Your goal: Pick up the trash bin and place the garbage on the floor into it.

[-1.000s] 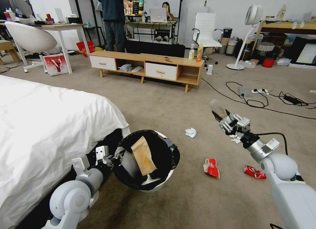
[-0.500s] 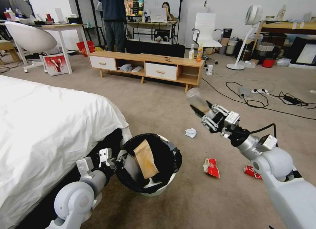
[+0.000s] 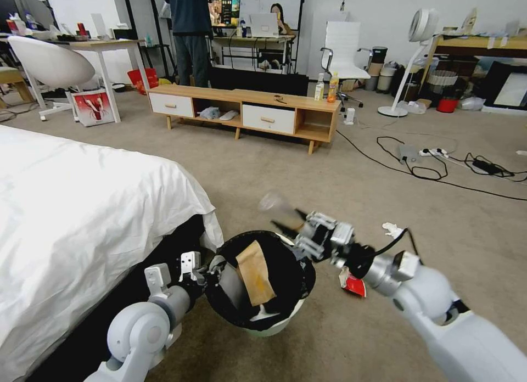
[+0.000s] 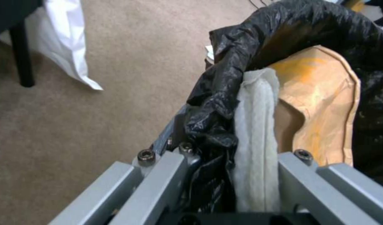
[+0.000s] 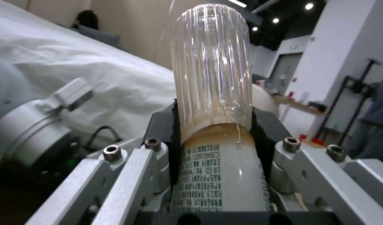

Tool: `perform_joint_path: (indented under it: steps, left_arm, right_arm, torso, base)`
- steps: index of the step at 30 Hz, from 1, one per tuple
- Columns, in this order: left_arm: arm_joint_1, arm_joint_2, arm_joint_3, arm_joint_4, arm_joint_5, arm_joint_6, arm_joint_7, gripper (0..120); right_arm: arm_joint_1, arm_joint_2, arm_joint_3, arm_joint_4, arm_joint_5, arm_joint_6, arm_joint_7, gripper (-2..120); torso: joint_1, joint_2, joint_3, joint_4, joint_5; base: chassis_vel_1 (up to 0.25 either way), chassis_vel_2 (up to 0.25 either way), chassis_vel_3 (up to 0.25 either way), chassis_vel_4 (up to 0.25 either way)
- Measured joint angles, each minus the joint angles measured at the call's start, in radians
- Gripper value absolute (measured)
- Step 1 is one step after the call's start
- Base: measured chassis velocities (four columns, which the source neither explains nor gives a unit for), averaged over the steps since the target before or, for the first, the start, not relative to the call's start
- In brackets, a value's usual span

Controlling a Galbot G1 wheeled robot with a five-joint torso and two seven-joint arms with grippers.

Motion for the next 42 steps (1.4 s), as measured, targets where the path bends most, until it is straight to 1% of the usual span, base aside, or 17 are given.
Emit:
perform_joint_path:
  steps: [2,8,19,26,27,28,29,30,31,32,34,35,37,38,41,42]
  left_arm:
    - [-0.006,-0.010,0.011,0.008,0.001,0.000,0.003,7]
    - [-0.012,-0.020,0.022,0.015,0.002,0.000,0.004,7]
    - [-0.012,-0.014,0.011,0.017,0.017,-0.002,0.009,7]
    - [-0.007,-0.011,0.002,0.009,0.021,-0.003,0.010,7]
    - [-0.006,-0.010,0.001,0.008,0.021,-0.003,0.010,7]
    - [-0.006,-0.010,0.001,0.008,0.021,-0.003,0.010,7]
    - [-0.004,-0.010,-0.002,0.005,0.021,-0.003,0.010,7]
    - [-0.004,-0.010,-0.002,0.005,0.021,-0.003,0.010,7]
    - [0.000,-0.011,-0.004,0.000,0.021,-0.004,0.010,7]
    - [0.000,-0.011,-0.004,0.000,0.021,-0.004,0.010,7]
    - [0.005,-0.011,-0.008,-0.008,0.021,-0.004,0.008,7]
    - [0.005,-0.011,-0.008,-0.008,0.021,-0.004,0.008,7]
    - [0.009,-0.008,-0.014,-0.011,0.022,-0.004,0.005,7]
    - [0.009,-0.008,-0.014,-0.011,0.022,-0.004,0.005,7]
    - [0.010,0.002,-0.023,-0.018,0.021,-0.004,0.003,7]
    - [0.010,0.002,-0.023,-0.018,0.021,-0.004,0.003,7]
  right_arm:
    - [-0.001,0.006,-0.046,-0.013,-0.009,0.001,0.000,30]
    - [-0.001,0.014,-0.093,-0.041,-0.012,0.004,0.000,30]
    - [-0.002,0.032,-0.131,-0.082,-0.010,0.007,0.014,30]
    - [-0.016,0.034,-0.115,-0.110,-0.034,0.018,0.027,30]
    - [-0.018,0.033,-0.111,-0.110,-0.036,0.018,0.031,33]
    - [-0.018,0.033,-0.111,-0.110,-0.036,0.018,0.031,33]
    - [-0.023,0.033,-0.104,-0.110,-0.040,0.018,0.036,41]
    - [-0.023,0.033,-0.104,-0.110,-0.040,0.018,0.036,41]
    - [-0.028,0.033,-0.100,-0.107,-0.041,0.018,0.040,47]
    - [-0.028,0.033,-0.100,-0.107,-0.041,0.018,0.040,47]
    - [-0.031,0.029,-0.099,-0.100,-0.039,0.016,0.045,59]
    - [-0.031,0.029,-0.099,-0.100,-0.039,0.016,0.045,59]
    - [-0.031,0.029,-0.099,-0.100,-0.037,0.015,0.048,70]
    - [-0.031,0.029,-0.099,-0.100,-0.037,0.015,0.048,70]
    - [-0.027,0.030,-0.106,-0.096,-0.026,0.013,0.062,85]
    - [-0.027,0.030,-0.106,-0.096,-0.026,0.013,0.062,85]
  torso:
    - [0.000,0.000,0.000,0.0001,-0.0001]
    - [0.000,0.000,0.000,-0.0001,-0.0001]
    - [0.000,0.000,0.000,0.0000,-0.0001]
    - [0.000,0.000,0.000,-0.0001,0.0000]
    - [0.000,0.000,0.000,-0.0001,-0.0001]
    - [0.000,0.000,0.000,-0.0001,-0.0001]
    - [0.000,0.000,0.000,-0.0001,0.0000]
    - [0.000,0.000,0.000,-0.0001,0.0000]
    - [0.000,0.000,0.000,-0.0001,0.0000]
    - [0.000,0.000,0.000,-0.0001,0.0000]
    - [0.000,0.000,0.000,-0.0002,-0.0001]
    - [0.000,0.000,0.000,-0.0002,-0.0001]
    - [0.000,0.000,0.000,-0.0001,-0.0001]
    - [0.000,0.000,0.000,-0.0001,-0.0001]
    - [0.000,0.000,0.000,0.0000,-0.0001]
    - [0.000,0.000,0.000,0.0000,-0.0001]
  base:
    - [0.000,0.000,0.000,0.000]
    - [0.000,0.000,0.000,0.000]
    - [0.000,0.000,0.000,0.000]
    - [0.000,0.000,0.000,0.000]
    - [0.000,0.000,0.000,0.000]
    - [0.000,0.000,0.000,0.000]
    - [0.000,0.000,0.000,0.000]
    - [0.000,0.000,0.000,0.000]
    - [0.000,0.000,0.000,0.000]
    - [0.000,0.000,0.000,0.000]
    - [0.000,0.000,0.000,0.000]
    - [0.000,0.000,0.000,0.000]
    - [0.000,0.000,0.000,0.000]
    - [0.000,0.000,0.000,0.000]
    - [0.000,0.000,0.000,0.000]
    - [0.000,0.000,0.000,0.000]
